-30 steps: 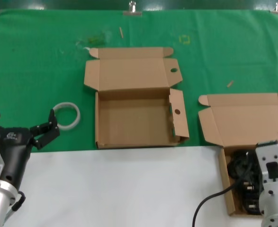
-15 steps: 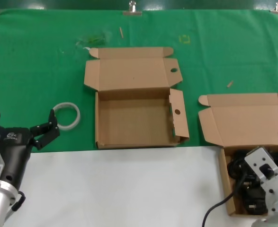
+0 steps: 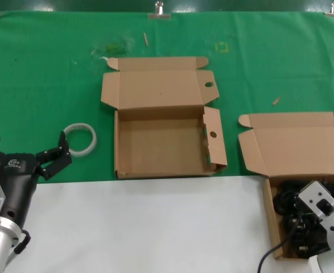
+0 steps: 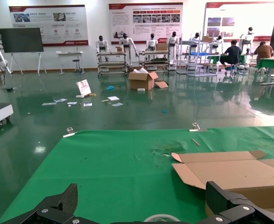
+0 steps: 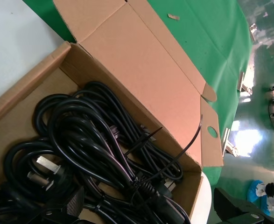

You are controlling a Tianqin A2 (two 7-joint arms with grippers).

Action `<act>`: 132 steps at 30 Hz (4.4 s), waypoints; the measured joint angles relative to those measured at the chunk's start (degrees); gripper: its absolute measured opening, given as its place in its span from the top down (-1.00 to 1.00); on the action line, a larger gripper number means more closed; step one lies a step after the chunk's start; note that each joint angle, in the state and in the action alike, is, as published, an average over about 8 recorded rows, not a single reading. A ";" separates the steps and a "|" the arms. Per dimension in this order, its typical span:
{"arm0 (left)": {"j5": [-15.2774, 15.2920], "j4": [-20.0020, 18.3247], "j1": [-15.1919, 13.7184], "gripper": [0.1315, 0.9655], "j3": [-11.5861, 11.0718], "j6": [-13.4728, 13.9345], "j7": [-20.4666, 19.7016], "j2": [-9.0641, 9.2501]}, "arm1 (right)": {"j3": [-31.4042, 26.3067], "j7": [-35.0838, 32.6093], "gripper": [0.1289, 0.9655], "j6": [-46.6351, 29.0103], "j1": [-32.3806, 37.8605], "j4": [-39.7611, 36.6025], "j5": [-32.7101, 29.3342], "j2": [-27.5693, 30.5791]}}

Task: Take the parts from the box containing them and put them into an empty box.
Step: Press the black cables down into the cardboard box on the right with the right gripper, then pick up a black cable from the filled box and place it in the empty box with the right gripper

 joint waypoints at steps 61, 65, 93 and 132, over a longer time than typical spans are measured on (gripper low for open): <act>0.00 0.00 0.00 -1.00 0.00 0.00 0.00 0.00 | 1.85 -5.85 0.56 -0.44 0.88 -1.85 -1.25 0.00; 0.01 0.00 0.00 -1.00 0.00 0.00 0.00 0.00 | 1.74 -5.78 0.65 0.18 0.89 -1.15 -1.80 0.00; 0.02 0.00 0.00 -1.00 0.00 0.00 -0.02 0.00 | -13.77 1.31 0.81 -7.95 11.29 -1.42 0.45 0.01; 0.01 0.00 0.00 -1.00 0.00 0.00 -0.02 0.00 | -39.80 34.64 0.81 -15.10 22.51 -8.56 1.35 0.56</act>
